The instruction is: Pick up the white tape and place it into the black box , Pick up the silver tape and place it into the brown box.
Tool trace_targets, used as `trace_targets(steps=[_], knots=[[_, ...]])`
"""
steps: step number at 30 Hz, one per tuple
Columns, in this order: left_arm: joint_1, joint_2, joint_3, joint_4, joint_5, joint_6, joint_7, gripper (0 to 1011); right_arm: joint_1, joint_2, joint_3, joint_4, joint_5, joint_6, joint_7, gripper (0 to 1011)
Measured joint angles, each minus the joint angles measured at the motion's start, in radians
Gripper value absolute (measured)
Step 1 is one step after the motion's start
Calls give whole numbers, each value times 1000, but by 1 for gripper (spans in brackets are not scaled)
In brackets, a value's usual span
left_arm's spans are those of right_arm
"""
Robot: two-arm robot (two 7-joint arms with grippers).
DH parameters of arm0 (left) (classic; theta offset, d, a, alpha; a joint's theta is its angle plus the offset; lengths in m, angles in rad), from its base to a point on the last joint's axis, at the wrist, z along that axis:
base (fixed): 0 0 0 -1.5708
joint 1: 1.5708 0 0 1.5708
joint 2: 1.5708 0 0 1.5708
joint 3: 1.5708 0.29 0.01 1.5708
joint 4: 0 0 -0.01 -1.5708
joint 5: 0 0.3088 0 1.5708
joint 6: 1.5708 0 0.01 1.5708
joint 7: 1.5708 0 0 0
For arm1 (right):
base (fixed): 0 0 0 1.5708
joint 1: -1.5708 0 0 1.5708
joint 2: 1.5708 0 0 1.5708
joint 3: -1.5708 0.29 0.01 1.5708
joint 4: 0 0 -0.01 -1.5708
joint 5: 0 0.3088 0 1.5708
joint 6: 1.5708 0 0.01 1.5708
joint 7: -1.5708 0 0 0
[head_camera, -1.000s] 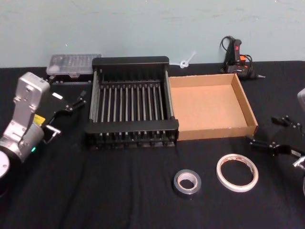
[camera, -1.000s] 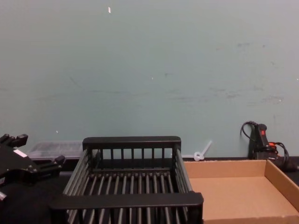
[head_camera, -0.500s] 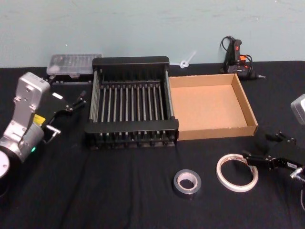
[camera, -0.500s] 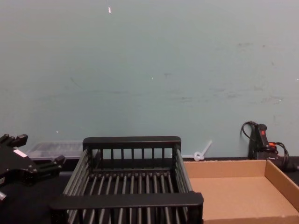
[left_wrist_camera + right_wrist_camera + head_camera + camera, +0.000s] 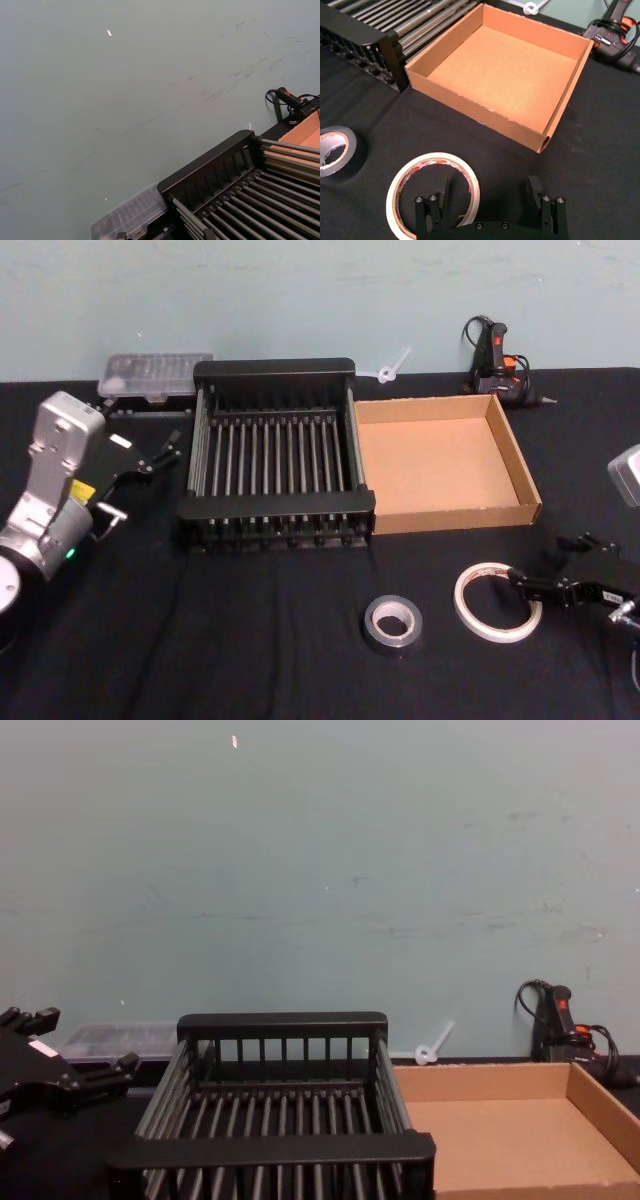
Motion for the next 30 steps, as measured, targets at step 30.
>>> trace_targets(steps=[30], knots=[[0,0,0,0,0,0,0,1001,16,6,-32,29,24,44,22,1002]])
